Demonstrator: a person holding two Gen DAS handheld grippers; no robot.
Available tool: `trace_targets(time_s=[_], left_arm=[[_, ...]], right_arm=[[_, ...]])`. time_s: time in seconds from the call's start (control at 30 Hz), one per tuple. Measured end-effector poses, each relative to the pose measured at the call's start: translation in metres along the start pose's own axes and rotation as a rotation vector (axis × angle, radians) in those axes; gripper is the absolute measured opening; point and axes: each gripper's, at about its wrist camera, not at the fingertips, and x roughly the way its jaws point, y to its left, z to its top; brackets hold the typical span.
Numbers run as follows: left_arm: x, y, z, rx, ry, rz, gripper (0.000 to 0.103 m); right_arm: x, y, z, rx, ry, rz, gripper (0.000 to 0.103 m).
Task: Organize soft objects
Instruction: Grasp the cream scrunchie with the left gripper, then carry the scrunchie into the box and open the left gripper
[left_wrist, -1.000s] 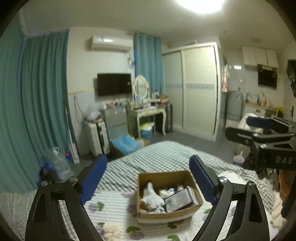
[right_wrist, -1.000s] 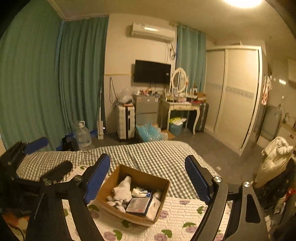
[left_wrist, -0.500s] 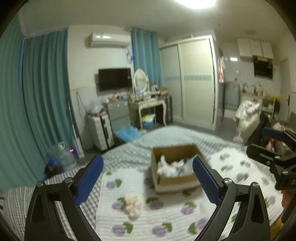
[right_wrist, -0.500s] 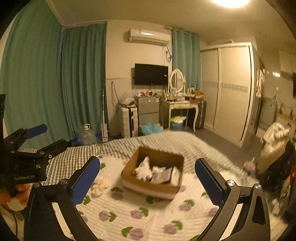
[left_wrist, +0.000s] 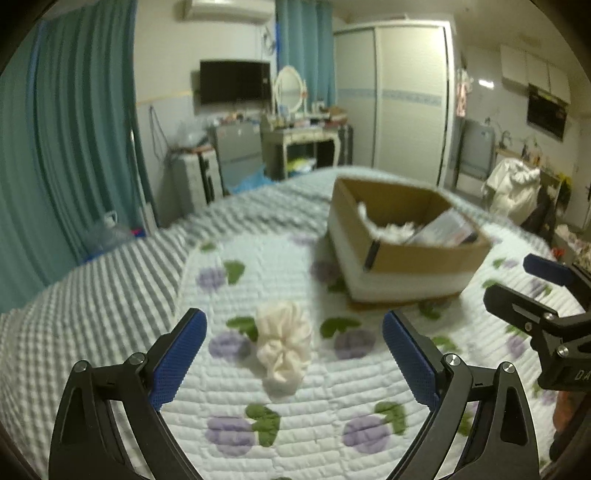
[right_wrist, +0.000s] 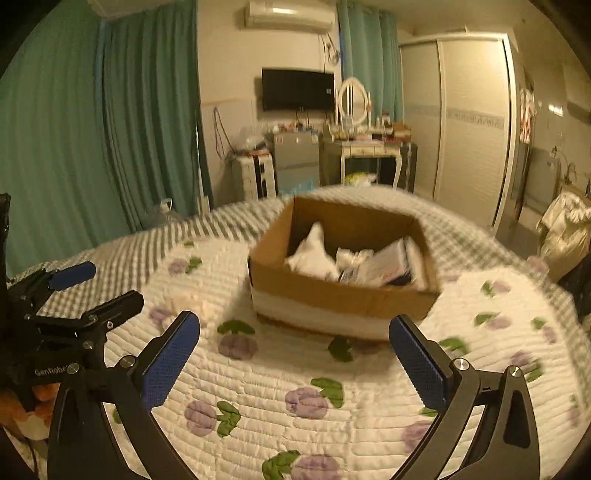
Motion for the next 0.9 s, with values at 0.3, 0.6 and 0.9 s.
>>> trace_targets(time_s=[0.3, 0.6, 0.9], left_arm=[[0.077, 0.004, -0.039, -0.012, 0.165, -0.005, 0.083], [0.093, -0.003, -0.046, 0.004, 0.177, 0.011, 0.043], [0.055, -0.012, -0.038, -0.022, 0.137, -0.02, 0.019]], right_arm=[[0.083, -0.005, -0.029, 0.044, 0.108, -0.003, 0.103], [0.104, -0.011, -0.048, 0.039, 0.157, 0.001, 0.103], [0.076, -0.018, -0.043, 0.032, 0.143, 0.018, 0.103]])
